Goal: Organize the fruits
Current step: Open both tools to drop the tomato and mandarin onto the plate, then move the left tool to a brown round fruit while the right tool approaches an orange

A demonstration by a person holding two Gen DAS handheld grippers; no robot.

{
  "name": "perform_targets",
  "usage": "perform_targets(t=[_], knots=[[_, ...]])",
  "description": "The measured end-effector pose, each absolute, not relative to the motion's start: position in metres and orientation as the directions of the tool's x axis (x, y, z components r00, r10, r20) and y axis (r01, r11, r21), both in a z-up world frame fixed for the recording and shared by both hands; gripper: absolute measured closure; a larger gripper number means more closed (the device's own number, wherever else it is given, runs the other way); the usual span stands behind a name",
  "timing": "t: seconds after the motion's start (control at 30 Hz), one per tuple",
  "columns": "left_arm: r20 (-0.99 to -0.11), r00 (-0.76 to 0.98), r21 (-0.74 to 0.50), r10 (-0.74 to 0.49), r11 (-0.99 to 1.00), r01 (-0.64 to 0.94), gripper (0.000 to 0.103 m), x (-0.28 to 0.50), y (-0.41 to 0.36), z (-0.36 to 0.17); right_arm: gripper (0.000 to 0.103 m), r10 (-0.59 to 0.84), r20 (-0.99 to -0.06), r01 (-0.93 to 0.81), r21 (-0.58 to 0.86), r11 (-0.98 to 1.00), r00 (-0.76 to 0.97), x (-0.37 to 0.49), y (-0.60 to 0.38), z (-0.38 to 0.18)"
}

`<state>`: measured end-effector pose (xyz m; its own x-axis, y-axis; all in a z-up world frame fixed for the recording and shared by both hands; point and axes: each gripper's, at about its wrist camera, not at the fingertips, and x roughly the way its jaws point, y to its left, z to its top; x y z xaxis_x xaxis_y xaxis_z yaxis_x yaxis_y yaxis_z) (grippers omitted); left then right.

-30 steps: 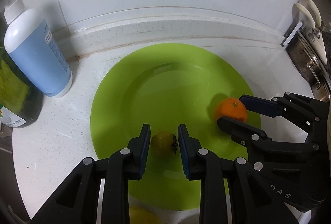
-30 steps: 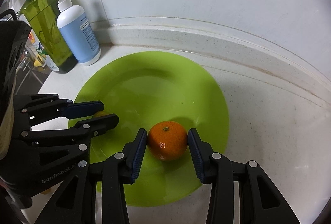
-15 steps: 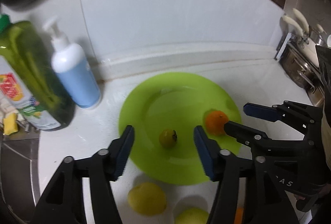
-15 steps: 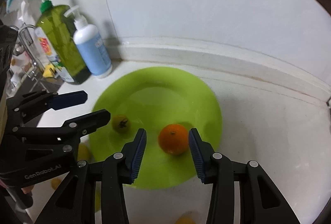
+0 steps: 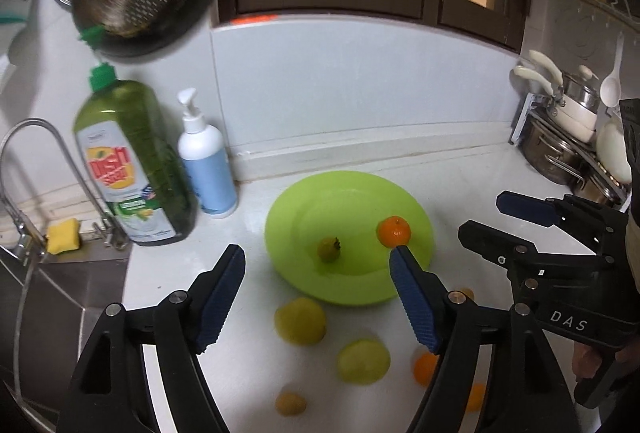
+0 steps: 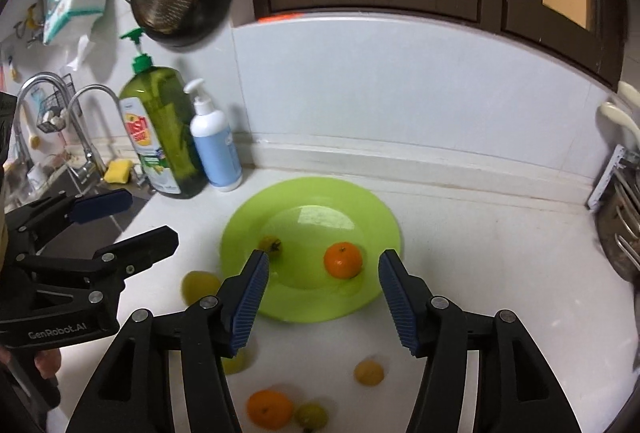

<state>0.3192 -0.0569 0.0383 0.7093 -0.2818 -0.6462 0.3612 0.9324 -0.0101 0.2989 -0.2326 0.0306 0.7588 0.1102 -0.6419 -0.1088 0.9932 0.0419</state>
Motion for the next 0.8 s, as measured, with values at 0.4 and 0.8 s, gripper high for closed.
perform_targets(t=[0.4,0.8], knots=[[-0.628,0.743,0.008,-0.233,0.952,0.306,0.024,0.255,-0.017,0.030,0.045,0.027,-0.583,-0.041,-0.010,0.999,0.812,0.227,-0.209,0.035],[-0.638,0.746,0.057,-0.190,0.955,0.291,0.024,0.216,0.004,-0.001,0.045,-0.096,-0.587,0.088,-0.041,0.995,0.804,0.171,-0.197,0.012]])
